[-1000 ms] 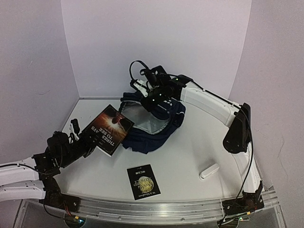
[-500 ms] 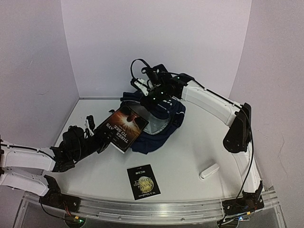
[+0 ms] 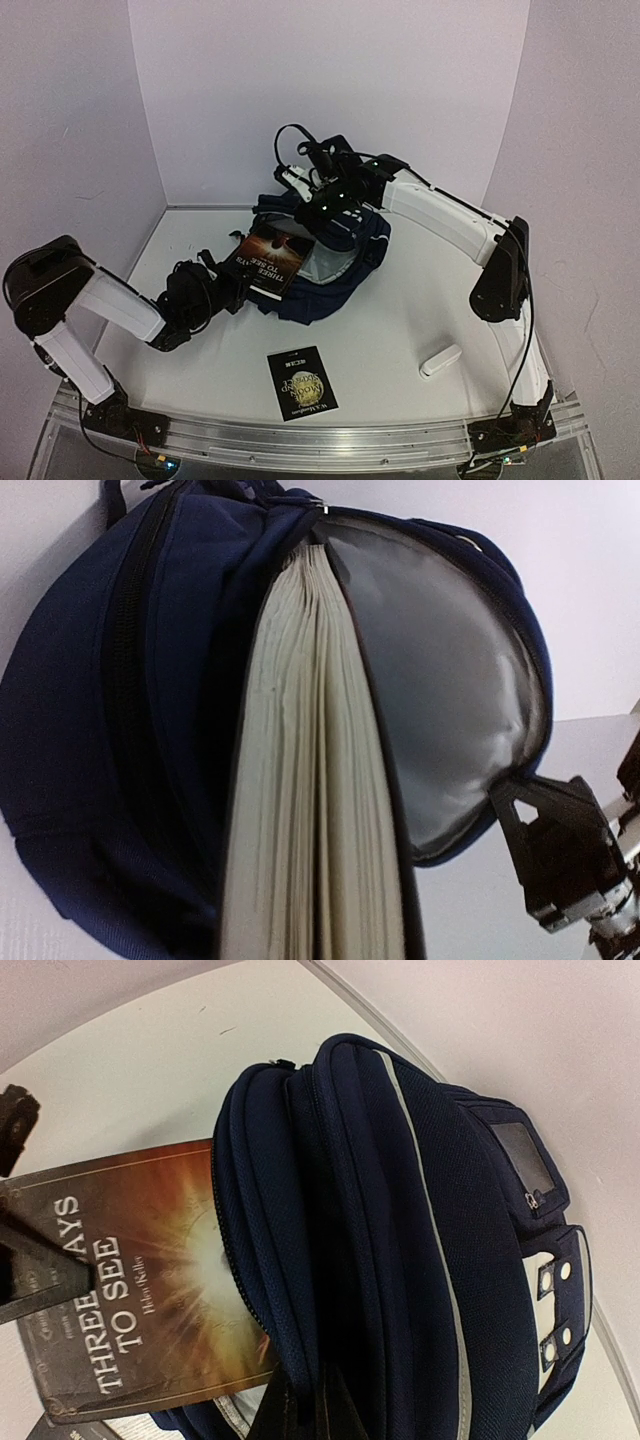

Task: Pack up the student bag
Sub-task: Place the book in the student bag.

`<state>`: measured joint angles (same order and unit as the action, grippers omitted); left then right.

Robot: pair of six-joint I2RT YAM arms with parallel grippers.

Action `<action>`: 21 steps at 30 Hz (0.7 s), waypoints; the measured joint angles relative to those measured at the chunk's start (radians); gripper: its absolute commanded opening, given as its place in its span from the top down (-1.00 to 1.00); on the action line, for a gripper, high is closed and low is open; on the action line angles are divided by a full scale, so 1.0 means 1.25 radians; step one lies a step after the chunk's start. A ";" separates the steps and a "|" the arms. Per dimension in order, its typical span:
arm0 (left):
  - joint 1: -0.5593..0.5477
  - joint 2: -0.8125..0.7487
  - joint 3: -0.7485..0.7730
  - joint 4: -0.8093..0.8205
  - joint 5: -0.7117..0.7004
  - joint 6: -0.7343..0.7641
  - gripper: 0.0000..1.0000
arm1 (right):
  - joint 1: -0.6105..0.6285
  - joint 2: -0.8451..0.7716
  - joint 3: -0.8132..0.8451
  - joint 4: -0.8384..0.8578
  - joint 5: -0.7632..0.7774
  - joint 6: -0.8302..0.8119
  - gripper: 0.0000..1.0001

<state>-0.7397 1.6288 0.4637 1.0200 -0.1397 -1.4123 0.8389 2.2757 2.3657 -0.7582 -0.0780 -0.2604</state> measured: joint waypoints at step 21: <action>0.070 0.277 0.412 -0.103 0.146 -0.073 0.99 | 0.008 -0.031 -0.062 0.020 -0.017 -0.003 1.00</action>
<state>-0.6522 1.9744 0.9791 0.8919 0.0426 -1.5030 0.8486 2.2370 2.2879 -0.7326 -0.0986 -0.2646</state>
